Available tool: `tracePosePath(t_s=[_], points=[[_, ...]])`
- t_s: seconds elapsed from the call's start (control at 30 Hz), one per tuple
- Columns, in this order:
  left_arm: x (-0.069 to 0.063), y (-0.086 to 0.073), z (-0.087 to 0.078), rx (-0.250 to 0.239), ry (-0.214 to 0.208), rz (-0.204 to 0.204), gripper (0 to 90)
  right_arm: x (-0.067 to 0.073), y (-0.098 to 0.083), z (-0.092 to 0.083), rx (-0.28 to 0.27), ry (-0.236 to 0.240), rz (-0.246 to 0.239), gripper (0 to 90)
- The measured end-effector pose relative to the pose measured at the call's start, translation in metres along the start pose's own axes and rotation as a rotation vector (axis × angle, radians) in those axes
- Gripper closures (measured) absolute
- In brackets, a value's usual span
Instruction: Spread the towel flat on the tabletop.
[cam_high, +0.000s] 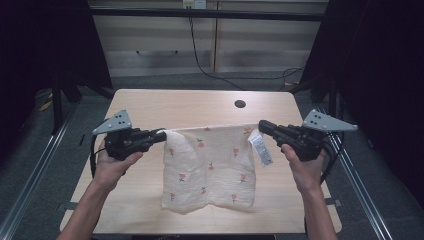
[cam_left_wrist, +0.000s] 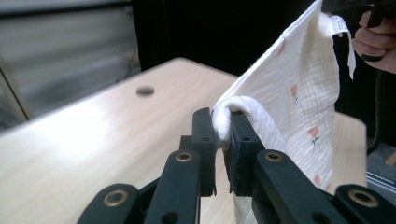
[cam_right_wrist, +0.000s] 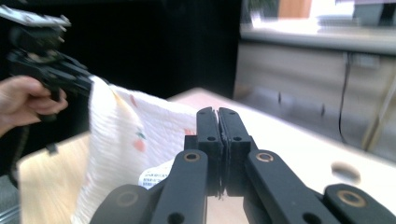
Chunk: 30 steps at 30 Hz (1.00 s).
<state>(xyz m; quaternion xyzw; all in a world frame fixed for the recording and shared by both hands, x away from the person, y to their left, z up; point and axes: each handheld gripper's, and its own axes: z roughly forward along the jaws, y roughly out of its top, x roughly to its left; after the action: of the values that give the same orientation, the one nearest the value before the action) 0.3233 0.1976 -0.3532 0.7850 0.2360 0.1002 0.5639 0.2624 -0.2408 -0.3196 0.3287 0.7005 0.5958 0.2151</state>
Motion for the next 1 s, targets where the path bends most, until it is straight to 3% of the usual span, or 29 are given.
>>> tracePosePath(t_s=[0.07, 0.1, 0.13, 0.2, 0.37, 0.53, 0.77, 0.9, 1.0], points=[[0.006, -0.008, 0.008, 0.025, 0.003, -0.01, 83.5, -0.006, -0.008, 0.005, 0.031, -0.01, 0.012, 88.2], [0.011, -0.019, 0.018, 0.065, 0.014, -0.026, 83.4, -0.015, -0.024, 0.015, 0.086, -0.02, 0.037, 88.2], [0.013, -0.025, 0.022, 0.075, 0.009, -0.037, 83.4, -0.018, -0.031, 0.02, 0.114, -0.031, 0.037, 88.1], [0.014, -0.03, 0.031, 0.137, 0.03, -0.011, 83.3, -0.023, -0.04, 0.027, 0.162, -0.04, 0.04, 88.2], [0.022, -0.04, 0.04, 0.142, 0.035, -0.023, 83.2, -0.035, -0.054, 0.037, 0.198, -0.043, 0.061, 88.2], [0.03, -0.051, 0.049, 0.169, 0.073, -0.018, 83.2, -0.04, -0.066, 0.051, 0.252, -0.046, 0.059, 88.1], [0.043, -0.059, 0.055, 0.151, 0.082, -0.036, 82.5, -0.048, -0.072, 0.063, 0.259, -0.042, 0.075, 87.9], [0.05, -0.064, 0.059, 0.152, 0.1, -0.059, 80.9, -0.057, -0.08, 0.076, 0.28, -0.045, 0.095, 87.9], [0.06, -0.074, 0.065, 0.162, 0.111, -0.104, 80.4, -0.062, -0.085, 0.082, 0.281, -0.051, 0.118, 87.7]])
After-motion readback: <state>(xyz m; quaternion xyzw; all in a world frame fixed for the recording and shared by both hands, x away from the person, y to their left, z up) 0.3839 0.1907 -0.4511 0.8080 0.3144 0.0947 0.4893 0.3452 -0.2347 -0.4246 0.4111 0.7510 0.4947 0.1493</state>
